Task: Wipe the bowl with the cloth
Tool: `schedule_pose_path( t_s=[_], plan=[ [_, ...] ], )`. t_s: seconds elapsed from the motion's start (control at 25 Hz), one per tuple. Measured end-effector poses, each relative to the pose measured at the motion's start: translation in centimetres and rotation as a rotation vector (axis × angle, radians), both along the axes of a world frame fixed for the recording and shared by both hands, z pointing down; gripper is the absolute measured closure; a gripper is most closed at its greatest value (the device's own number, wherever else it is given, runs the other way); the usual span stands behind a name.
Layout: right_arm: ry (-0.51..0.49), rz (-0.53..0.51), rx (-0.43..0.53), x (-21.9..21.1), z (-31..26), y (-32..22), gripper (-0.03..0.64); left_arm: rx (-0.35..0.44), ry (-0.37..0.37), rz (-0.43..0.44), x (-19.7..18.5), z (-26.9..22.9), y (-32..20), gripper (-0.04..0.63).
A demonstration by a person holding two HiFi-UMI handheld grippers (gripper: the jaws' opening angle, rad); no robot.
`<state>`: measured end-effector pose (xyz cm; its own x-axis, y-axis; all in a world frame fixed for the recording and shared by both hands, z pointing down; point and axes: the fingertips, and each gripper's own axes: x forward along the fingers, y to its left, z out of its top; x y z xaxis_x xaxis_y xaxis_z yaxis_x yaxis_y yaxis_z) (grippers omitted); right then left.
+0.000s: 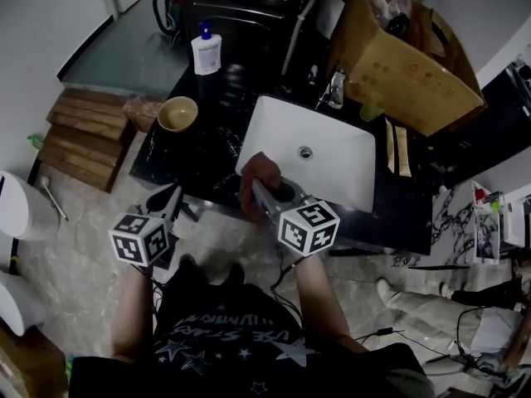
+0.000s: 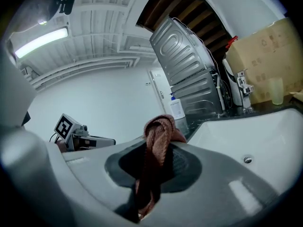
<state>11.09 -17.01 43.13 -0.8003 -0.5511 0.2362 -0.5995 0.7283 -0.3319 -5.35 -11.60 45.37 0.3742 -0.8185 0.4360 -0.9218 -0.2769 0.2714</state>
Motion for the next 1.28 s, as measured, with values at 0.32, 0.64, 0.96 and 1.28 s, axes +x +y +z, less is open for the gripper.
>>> schedule_pose_path(
  t_s=[0.32,0.64,0.96,1.28],
  plan=[
    [0.016,-0.025,-0.015,-2.8,0.6,-0.5,0.548,0.004,0.023,-0.031,-2.7,0.1,-0.9,0.588],
    [0.049,0.004,0.02,-6.2,-0.9,-3.7,0.548,0.021,0.043,-0.038,-7.5,-0.2,-5.2,0.586],
    [0.072,0.069,0.022,-10.0,-1.1,-8.8,0.548,-0.059,0.107,0.047,-12.1,0.2,-11.3,0.586],
    [0.091,0.139,0.01,-12.8,-0.6,-13.4,0.548,-0.125,0.172,0.116,-14.9,1.8,-17.1,0.503]
  ],
)
